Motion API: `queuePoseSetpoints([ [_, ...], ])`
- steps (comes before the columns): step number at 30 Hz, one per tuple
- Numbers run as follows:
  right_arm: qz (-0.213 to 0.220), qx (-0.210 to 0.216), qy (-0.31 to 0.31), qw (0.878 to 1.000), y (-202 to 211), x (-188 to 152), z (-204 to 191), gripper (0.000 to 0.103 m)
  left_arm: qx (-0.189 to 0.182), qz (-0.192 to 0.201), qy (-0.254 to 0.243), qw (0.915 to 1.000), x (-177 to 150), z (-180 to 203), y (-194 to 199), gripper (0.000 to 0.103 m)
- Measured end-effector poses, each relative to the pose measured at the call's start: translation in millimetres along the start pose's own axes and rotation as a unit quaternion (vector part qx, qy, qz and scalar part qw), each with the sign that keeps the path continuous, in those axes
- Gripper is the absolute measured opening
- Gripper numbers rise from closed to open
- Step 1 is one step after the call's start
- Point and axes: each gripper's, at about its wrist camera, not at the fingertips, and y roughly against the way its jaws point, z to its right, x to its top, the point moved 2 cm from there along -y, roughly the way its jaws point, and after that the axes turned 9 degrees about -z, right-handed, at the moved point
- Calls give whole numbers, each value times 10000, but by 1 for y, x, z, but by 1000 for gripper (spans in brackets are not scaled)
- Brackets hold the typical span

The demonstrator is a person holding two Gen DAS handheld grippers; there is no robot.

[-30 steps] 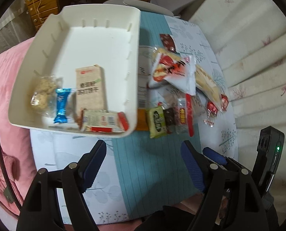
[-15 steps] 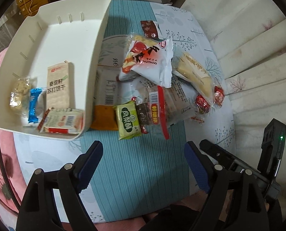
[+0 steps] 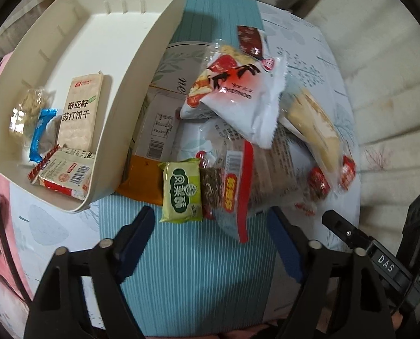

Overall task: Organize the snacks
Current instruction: 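Grasp the red-striped snack bag with left tool while right tool grasps the red candy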

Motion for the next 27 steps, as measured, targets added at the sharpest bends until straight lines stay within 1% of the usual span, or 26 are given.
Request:
queuePoseSetpoints([
  [2,-23,-72,108,9999,-4,6,-1,78,10,-4,126,9999,3,-2,-6,69],
  [4,-36,-141,218,9997,-7,13,-2,78,16,-45,267,9996,6,-4,-13,58],
  [5,-31,-190,286,9994,-9,16,-4,77,-38,-59,333,9994,7,-5,-16,55],
  [6,-32,-233,341,9991,-10,19,-5,77,-133,-59,374,9992,7,-7,-17,47],
  [7,-21,-294,418,9987,-13,23,-7,76,-233,-55,395,9989,8,-7,-18,38],
  [9,-6,-364,537,9979,-16,28,-9,75,-371,-18,455,9983,12,-8,-20,35],
  [11,6,-423,601,9973,-20,33,-11,71,-487,-1,513,9975,14,-8,-23,27],
  [12,-2,-455,616,9971,-22,36,-11,70,-547,-31,523,9971,15,-7,-24,20],
  [14,-43,-489,628,9968,-26,39,-10,66,-614,-47,534,9967,16,-6,-25,20],
  [17,-88,-529,685,9962,-30,43,-11,64,-630,-48,568,9964,15,-5,-25,14],
  [20,-23,-589,831,9948,-31,45,-16,62,-769,-46,621,9951,14,-7,-23,11],
  [22,22,-708,945,9930,-32,46,-21,59,-777,-37,622,9950,13,-8,-22,10],
  [25,59,-1075,1227,9866,-35,44,-27,48,-827,-8,644,9945,12,-9,-20,10],
  [27,60,-1208,1374,9831,-36,43,-29,47,-834,10,655,9944,11,-9,-19,10],
])
